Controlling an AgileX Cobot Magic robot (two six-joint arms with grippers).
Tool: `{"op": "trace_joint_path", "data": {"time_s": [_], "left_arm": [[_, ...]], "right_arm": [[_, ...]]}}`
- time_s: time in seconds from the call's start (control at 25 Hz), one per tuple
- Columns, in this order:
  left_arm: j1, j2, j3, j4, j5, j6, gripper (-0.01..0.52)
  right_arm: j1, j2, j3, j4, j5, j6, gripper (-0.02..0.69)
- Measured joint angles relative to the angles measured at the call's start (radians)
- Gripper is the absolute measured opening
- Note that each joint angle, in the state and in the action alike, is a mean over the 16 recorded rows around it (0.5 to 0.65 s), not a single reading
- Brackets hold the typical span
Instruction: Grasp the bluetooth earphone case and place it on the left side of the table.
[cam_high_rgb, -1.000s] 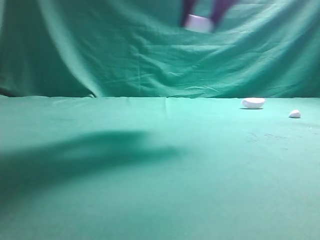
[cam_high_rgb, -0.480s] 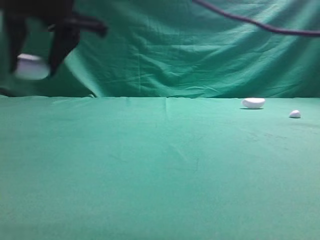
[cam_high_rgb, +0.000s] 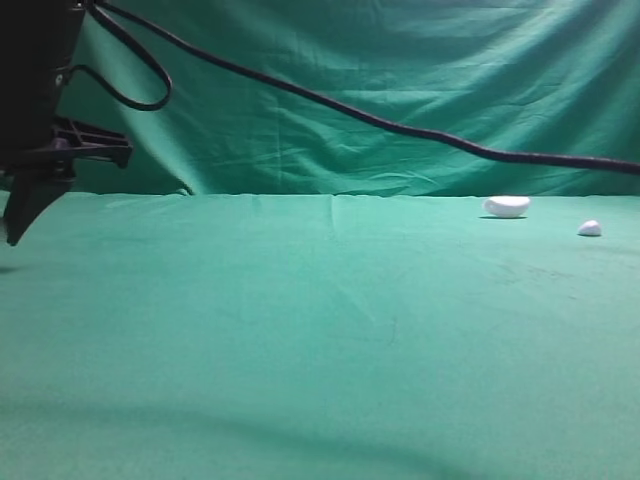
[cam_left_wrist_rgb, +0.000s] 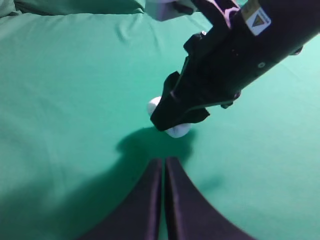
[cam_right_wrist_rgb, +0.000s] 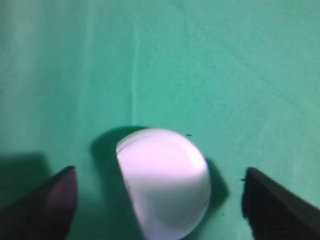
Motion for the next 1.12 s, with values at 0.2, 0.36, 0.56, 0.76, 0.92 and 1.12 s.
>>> {"op": "trace_joint_path", "data": {"time_s": [0.2,0.36,0.56,0.76,0.92,1.12], "left_arm": [[0.0,0.0,0.0,0.0,0.0,0.0,0.0],[0.0,0.0,0.0,0.0,0.0,0.0,0.0],[0.0,0.0,0.0,0.0,0.0,0.0,0.0],[0.0,0.0,0.0,0.0,0.0,0.0,0.0],[0.0,0.0,0.0,0.0,0.0,0.0,0.0],[0.0,0.0,0.0,0.0,0.0,0.0,0.0]], "right_arm": [[-0.008,-0.044,-0.074,-0.003,0.149,0.001,0.471],[-0.022,-0.095,-0.14,-0.008,0.278,0.002,0.319],[-0.044,-0.181,-0.201,-0.015,0.4,0.002,0.121],[-0.069,-0.304,-0.182,-0.027,0.442,-0.006,0.012],[-0.082,-0.444,-0.097,-0.051,0.448,-0.012,0.0],[-0.093,-0.662,0.089,-0.101,0.45,0.0,0.0]]}}
